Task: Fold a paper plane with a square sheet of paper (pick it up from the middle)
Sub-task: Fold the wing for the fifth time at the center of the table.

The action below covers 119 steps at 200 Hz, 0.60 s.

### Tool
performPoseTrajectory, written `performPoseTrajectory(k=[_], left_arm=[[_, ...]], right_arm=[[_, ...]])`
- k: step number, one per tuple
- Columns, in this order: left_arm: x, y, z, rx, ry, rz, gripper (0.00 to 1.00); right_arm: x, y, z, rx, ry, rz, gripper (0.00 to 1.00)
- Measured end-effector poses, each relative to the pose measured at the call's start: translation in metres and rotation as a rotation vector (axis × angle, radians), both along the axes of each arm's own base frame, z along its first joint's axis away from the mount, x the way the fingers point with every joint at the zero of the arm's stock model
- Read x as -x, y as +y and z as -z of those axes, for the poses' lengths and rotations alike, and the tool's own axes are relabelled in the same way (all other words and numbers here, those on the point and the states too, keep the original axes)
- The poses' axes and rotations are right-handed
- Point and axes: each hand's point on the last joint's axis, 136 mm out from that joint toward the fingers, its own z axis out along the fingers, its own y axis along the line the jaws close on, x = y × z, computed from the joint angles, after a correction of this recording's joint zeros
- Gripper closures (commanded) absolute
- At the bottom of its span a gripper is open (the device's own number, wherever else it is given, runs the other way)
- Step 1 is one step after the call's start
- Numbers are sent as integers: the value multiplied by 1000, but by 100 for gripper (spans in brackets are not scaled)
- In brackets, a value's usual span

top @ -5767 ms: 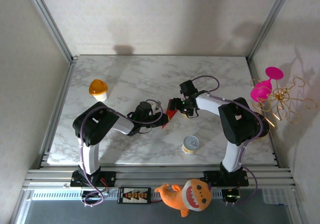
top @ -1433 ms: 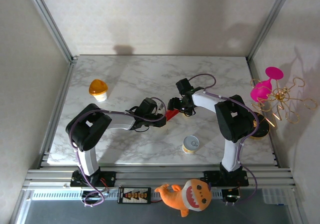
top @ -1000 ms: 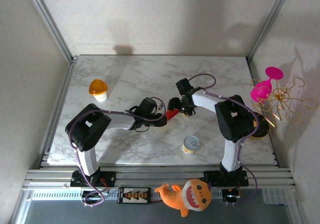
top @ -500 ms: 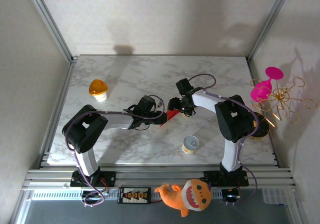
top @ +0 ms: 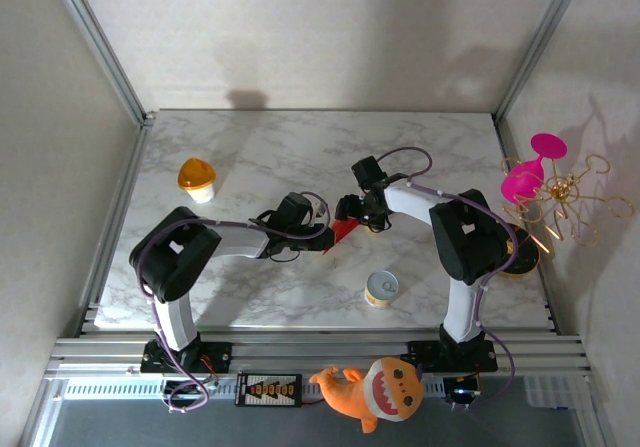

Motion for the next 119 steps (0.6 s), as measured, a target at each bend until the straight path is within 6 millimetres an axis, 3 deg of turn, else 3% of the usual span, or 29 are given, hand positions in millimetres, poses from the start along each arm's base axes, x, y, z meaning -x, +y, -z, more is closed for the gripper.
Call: performPoseTrajectory(k=[55, 119], left_arm=[[0, -2, 1, 14, 11, -1, 92], [1, -2, 5, 10, 17, -2, 97]], right_arm=[[0, 0, 0, 0, 0, 0, 21], [-1, 2, -4, -19, -11, 9, 18]])
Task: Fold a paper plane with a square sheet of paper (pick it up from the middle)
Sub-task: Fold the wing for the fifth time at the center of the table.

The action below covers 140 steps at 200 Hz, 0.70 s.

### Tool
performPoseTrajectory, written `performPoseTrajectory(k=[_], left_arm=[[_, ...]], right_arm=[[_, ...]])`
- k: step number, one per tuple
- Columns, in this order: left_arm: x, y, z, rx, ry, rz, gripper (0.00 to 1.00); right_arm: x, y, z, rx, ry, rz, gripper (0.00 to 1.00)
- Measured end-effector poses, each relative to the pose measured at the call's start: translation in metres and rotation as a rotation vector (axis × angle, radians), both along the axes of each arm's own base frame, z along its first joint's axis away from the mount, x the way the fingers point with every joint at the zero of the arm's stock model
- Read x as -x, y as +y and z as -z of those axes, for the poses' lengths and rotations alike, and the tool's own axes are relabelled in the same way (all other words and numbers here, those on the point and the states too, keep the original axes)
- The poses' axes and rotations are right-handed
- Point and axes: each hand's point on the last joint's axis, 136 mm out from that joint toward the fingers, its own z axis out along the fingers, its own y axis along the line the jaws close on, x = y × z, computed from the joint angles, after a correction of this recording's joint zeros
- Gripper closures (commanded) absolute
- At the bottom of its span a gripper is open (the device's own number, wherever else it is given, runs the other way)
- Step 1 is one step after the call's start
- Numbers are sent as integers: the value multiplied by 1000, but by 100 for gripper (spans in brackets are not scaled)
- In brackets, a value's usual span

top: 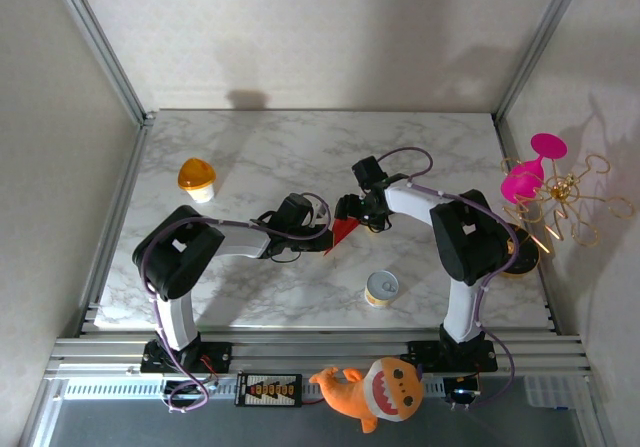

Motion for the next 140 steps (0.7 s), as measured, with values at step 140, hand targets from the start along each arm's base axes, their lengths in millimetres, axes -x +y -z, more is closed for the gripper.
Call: performPoseTrajectory(k=[140], left_arm=[[-1, -4, 3, -3, 4, 6, 98]], right_arm=[[7, 3, -24, -244, -201, -161, 14]])
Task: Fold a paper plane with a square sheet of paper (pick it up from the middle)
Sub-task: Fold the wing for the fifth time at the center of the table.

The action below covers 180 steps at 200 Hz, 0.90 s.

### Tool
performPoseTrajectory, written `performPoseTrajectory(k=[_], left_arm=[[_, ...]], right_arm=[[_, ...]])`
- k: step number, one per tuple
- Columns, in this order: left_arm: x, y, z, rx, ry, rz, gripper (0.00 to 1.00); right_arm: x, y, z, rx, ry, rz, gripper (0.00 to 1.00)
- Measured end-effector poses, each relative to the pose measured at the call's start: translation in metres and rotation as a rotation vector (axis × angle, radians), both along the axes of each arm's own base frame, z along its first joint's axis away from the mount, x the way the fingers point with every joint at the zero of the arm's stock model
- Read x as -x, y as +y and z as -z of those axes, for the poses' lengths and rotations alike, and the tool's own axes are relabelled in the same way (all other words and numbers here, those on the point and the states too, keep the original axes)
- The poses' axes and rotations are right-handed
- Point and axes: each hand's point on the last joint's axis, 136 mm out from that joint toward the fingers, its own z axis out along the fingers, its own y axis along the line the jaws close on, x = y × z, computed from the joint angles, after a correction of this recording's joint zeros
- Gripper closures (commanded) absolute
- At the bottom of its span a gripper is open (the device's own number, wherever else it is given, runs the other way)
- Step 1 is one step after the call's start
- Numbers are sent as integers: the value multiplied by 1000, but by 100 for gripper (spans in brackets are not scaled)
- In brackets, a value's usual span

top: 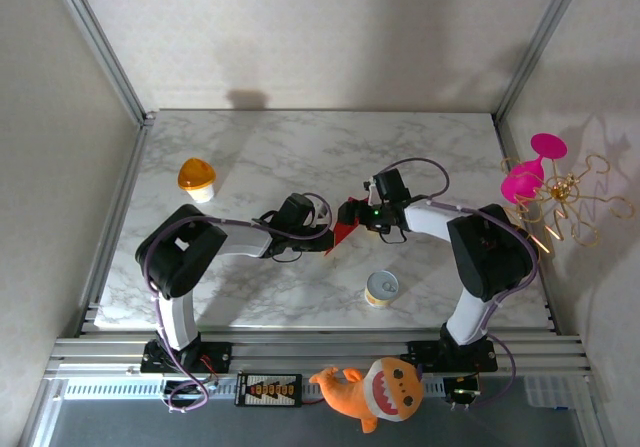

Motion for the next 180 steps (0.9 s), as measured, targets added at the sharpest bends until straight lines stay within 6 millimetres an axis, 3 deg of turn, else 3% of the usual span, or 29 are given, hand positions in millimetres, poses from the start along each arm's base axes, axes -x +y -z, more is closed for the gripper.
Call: performPoseTrajectory(k=[61, 180], left_arm=[[-1, -1, 1, -5, 6, 0, 97], [-2, -2, 2, -5, 10, 2, 90]], right_arm=[[1, -6, 3, 12, -28, -52, 29], [-7, -17, 16, 88, 60, 50, 50]])
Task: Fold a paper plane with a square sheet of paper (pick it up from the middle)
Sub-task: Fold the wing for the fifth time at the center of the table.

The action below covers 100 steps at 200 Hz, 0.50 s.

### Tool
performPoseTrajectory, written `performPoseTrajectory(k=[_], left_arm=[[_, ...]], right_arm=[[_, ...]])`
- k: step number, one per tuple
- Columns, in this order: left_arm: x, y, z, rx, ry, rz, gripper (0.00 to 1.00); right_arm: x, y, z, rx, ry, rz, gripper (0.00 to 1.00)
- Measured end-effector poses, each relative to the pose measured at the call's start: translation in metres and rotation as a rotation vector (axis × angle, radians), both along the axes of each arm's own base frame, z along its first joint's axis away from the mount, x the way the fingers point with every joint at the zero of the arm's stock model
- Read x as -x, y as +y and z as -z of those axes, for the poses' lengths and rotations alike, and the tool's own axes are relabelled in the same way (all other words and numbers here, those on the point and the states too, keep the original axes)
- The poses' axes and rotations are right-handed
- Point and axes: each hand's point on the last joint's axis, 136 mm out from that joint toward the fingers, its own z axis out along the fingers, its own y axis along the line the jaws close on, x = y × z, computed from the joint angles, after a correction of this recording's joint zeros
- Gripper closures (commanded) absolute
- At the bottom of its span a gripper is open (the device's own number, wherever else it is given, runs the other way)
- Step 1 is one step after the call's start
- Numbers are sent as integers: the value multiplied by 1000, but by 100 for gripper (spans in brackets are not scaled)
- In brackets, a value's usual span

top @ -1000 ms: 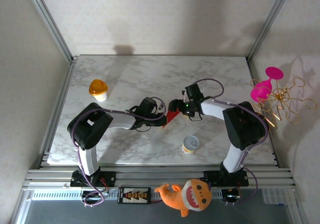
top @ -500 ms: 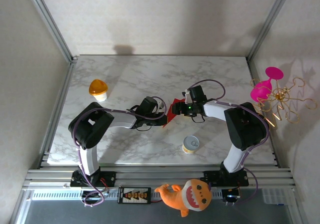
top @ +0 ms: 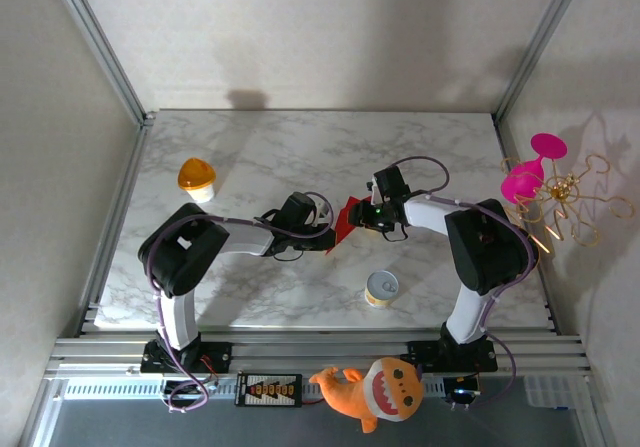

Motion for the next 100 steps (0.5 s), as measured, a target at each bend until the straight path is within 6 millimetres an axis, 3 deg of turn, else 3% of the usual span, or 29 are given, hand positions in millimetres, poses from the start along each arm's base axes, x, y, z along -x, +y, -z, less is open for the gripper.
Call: performPoseTrajectory(k=[32, 82, 100], left_arm=[[0, 0, 1, -1, 1, 0, 90], [0, 0, 1, -1, 2, 1, 96], [0, -1, 1, 0, 5, 4, 97]], right_arm=[[0, -2, 2, 11, 6, 14, 51], [0, 5, -5, -35, 8, 9, 26], [1, 9, -8, -58, 5, -1, 22]])
